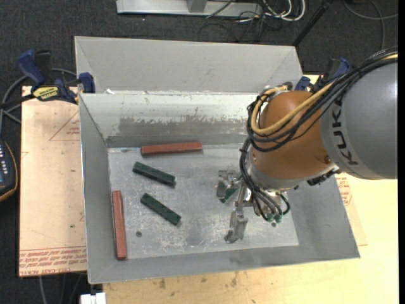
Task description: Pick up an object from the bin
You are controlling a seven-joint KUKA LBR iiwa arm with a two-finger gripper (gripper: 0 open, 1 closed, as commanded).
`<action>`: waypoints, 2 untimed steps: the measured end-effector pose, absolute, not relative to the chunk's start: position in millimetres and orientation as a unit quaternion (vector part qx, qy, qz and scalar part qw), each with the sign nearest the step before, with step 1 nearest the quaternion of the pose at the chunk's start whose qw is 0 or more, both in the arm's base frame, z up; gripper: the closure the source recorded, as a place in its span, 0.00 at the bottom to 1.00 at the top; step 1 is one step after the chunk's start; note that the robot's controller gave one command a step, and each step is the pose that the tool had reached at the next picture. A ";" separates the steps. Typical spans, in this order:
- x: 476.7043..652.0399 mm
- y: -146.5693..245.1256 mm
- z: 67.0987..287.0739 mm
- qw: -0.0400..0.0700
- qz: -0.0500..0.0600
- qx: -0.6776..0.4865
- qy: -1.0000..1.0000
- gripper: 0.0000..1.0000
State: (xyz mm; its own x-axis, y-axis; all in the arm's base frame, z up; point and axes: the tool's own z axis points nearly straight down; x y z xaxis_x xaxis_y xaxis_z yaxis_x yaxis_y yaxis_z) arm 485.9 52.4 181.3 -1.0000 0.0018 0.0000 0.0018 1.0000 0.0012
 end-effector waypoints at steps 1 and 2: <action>525.5 137.5 85.8 0.001 -0.002 0.117 -0.993 0.00; 526.3 134.8 88.2 0.000 -0.001 0.115 -0.993 1.00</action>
Offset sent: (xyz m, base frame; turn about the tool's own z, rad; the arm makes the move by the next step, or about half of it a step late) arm 0.0404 0.0818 -0.0923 -0.2331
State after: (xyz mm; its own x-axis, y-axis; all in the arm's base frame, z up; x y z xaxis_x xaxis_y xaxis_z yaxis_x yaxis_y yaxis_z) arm 526.3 134.8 88.2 -0.9737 -0.2278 -0.0007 -0.2278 0.9737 0.0014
